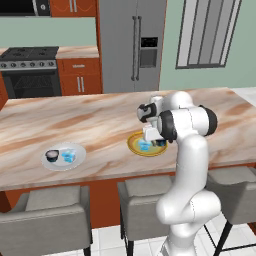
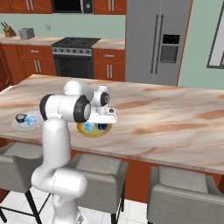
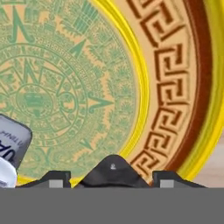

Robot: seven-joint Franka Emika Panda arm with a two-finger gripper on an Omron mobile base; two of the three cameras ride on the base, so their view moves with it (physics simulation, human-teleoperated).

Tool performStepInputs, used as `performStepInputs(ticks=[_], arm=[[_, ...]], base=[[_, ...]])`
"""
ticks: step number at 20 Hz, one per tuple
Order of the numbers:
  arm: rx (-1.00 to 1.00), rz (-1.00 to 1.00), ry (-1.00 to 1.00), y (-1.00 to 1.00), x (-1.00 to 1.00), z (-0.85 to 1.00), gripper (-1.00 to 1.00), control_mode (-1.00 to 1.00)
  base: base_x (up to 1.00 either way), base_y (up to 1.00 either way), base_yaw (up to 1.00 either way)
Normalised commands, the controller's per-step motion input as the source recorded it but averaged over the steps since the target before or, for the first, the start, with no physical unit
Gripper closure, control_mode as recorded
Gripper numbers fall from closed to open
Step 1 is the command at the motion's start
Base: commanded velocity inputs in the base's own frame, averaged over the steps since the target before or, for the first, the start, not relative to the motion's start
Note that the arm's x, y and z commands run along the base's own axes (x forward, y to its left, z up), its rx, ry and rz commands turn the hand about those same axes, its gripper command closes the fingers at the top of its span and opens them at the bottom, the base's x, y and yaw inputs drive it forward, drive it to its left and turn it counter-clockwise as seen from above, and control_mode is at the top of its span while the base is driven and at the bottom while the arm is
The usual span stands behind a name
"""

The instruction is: Place two yogurt containers on each plate.

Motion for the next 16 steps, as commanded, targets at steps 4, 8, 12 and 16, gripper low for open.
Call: performStepInputs(ticks=[4, 8, 12, 16], arm=[[0.00, 0.00, -0.08, 0.00, -0.03, 0.00, -1.00, -1.00], [0.00, 0.00, -0.02, 0.00, -0.14, 0.08, -1.00, -1.00], [0.00, 0.00, -0.11, 0.01, -0.29, 0.21, -1.00, -1.00], [-0.07, 0.01, -0.26, 0.06, -0.28, 0.36, -1.00, -1.00]], base=[[0.00, 0.00, 0.00], [0.00, 0.00, 0.00], [0.00, 0.00, 0.00], [0.00, 0.00, 0.00]])
